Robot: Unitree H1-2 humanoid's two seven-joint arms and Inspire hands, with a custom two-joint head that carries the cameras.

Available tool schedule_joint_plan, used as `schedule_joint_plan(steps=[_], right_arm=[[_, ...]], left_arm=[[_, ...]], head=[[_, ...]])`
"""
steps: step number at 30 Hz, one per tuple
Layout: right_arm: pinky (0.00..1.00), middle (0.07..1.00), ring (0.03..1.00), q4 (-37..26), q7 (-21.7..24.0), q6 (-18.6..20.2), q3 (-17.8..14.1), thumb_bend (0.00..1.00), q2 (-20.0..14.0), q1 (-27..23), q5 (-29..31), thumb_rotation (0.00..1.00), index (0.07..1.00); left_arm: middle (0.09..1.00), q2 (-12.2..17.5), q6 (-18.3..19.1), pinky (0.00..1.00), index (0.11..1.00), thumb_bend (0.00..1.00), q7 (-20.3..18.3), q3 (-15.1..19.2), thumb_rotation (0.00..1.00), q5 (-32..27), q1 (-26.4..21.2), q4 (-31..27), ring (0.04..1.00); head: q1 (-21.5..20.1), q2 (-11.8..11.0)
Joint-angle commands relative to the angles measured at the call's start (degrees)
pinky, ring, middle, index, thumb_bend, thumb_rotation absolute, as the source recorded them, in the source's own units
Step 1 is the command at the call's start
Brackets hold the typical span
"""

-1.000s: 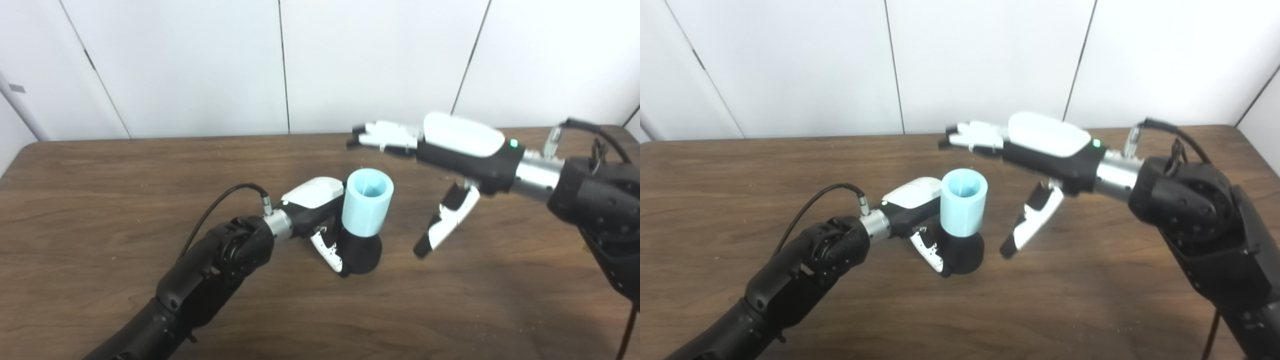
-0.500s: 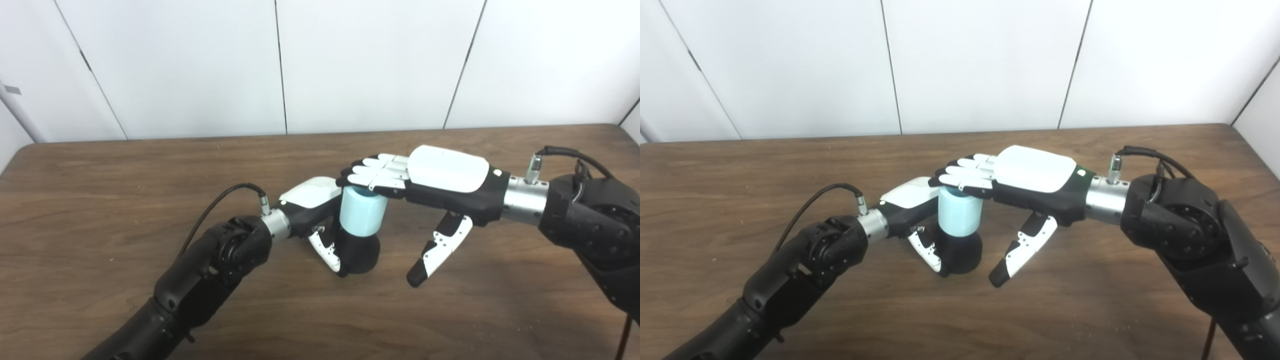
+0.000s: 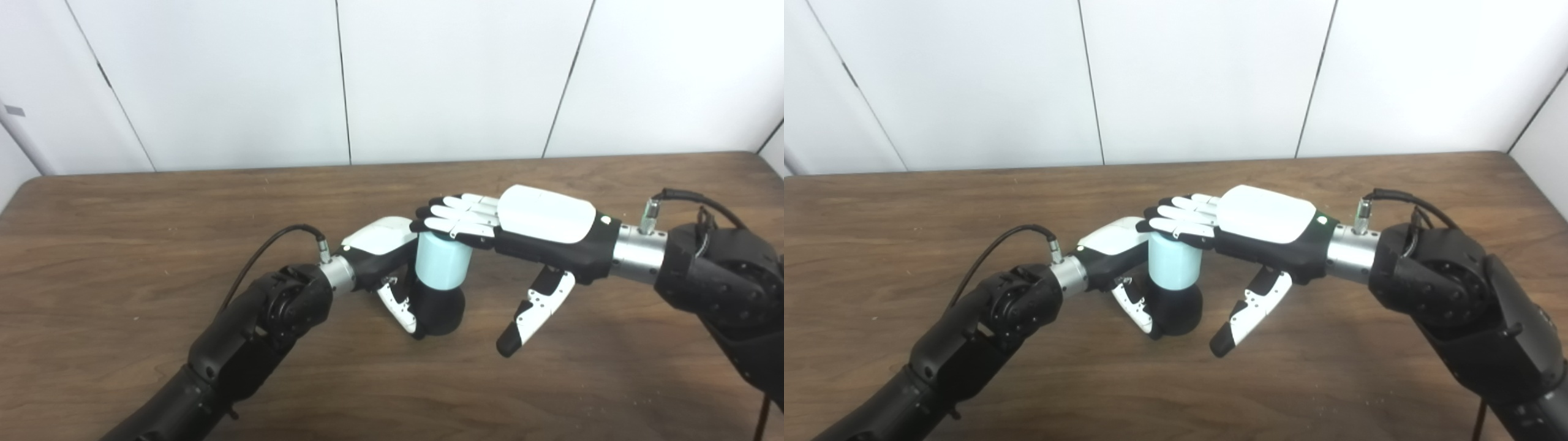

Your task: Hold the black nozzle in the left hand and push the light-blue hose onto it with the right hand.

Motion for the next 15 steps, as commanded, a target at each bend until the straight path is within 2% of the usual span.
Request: schedule_joint_plan(steps=[1,6,15], right_arm=[[1.00,1.000,1.000,1.5,2.1,-1.7,2.0,0.79,-1.1,1.2,-2.1,0.91,1.000],[1.00,1.000,1.000,2.0,1.8,-1.9,3.9,0.79,-1.4,1.4,-4.2,0.92,1.000],[1.00,1.000,1.000,2.5,1.8,-1.0,6.6,0.80,0.5,0.9,-5.3,0.91,1.000]], left_arm=[[0.512,1.6,2.4,1.00,0.466,0.52,-3.8,-1.0,0.00,2.5,1.2,1.9,0.592],[0.512,1.7,2.5,1.00,0.466,0.52,-3.9,-1.0,0.00,2.6,1.2,1.7,0.592],[0.512,1.6,2.4,1.00,0.466,0.52,-4.0,-1.2,0.00,2.8,1.0,1.7,0.592]], head=[[0.0,0.2],[0.1,0.3],[0.2,0.4]])
